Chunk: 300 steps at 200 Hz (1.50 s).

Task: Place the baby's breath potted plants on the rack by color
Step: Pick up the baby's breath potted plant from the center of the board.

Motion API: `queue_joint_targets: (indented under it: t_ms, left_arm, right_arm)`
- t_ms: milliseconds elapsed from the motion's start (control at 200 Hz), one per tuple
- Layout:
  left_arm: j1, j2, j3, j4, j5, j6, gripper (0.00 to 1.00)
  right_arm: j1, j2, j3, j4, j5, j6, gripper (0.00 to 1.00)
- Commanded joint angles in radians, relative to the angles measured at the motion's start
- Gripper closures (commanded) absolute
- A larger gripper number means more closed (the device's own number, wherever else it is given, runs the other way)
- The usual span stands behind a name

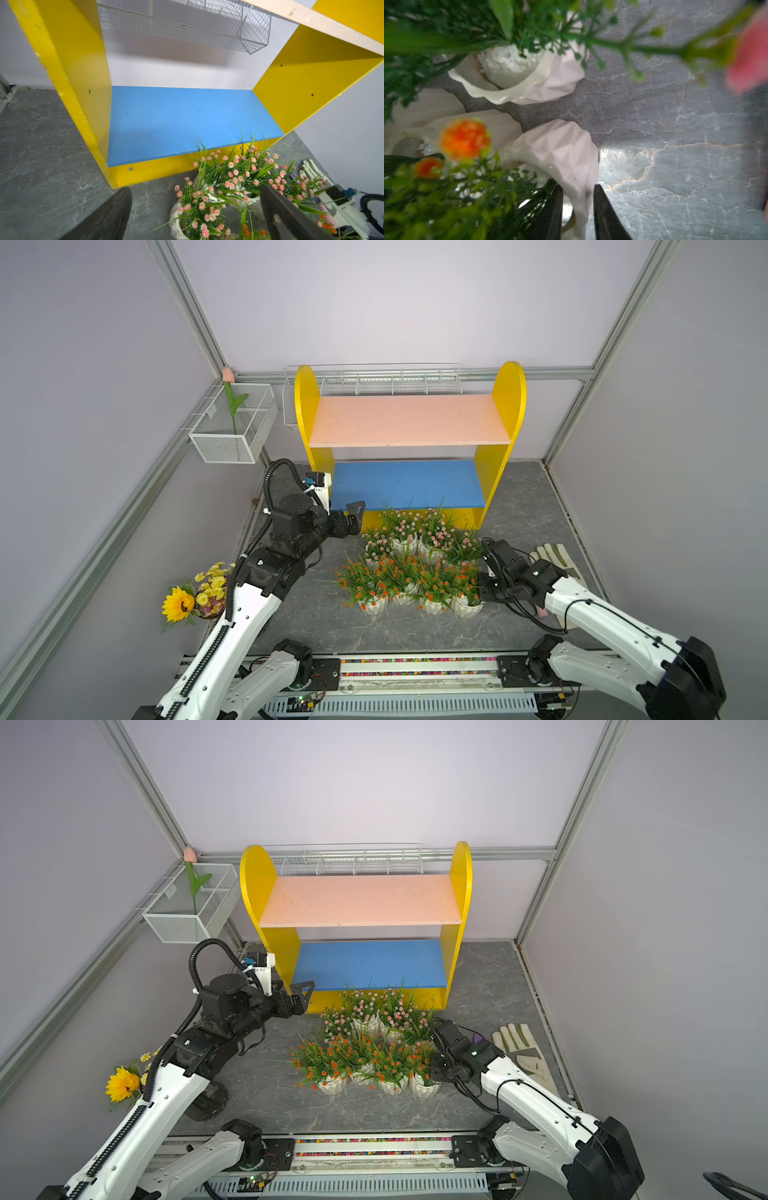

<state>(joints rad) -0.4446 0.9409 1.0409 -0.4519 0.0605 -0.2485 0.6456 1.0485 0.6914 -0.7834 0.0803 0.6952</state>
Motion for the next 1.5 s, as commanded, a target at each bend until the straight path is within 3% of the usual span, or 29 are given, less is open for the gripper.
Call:
queue_joint_targets:
  t_ms: [0,265,510,815,1155,1495]
  left_arm:
    - [-0.040,0.015,0.031,-0.026,-0.045,0.041,0.01]
    - [-0.116,0.040,0.025,-0.007,-0.063,0.063,0.01]
    - [-0.138,0.036,-0.001,0.036,-0.064,0.063,0.01]
    - [-0.172,0.009,-0.034,0.085,-0.042,0.083,0.01]
    - [-0.214,-0.009,-0.063,0.097,-0.030,0.123,0.01]
    - [-0.280,-0.026,-0.114,0.159,-0.058,0.146,0.01]
  right_arm:
    - [0.009,0.022,-0.026,0.009,-0.017,0.009,0.76]
    - [0.009,0.030,-0.014,-0.035,-0.013,-0.012,0.82]
    - [0.009,-0.034,0.056,-0.191,0.014,-0.049,0.85]
    - [-0.004,-0.049,0.246,-0.400,0.002,-0.128,0.86]
    - [-0.052,-0.028,0.336,-0.401,-0.057,-0.191,0.88]
    - [-0.153,0.040,0.637,-0.547,-0.083,-0.328,0.89]
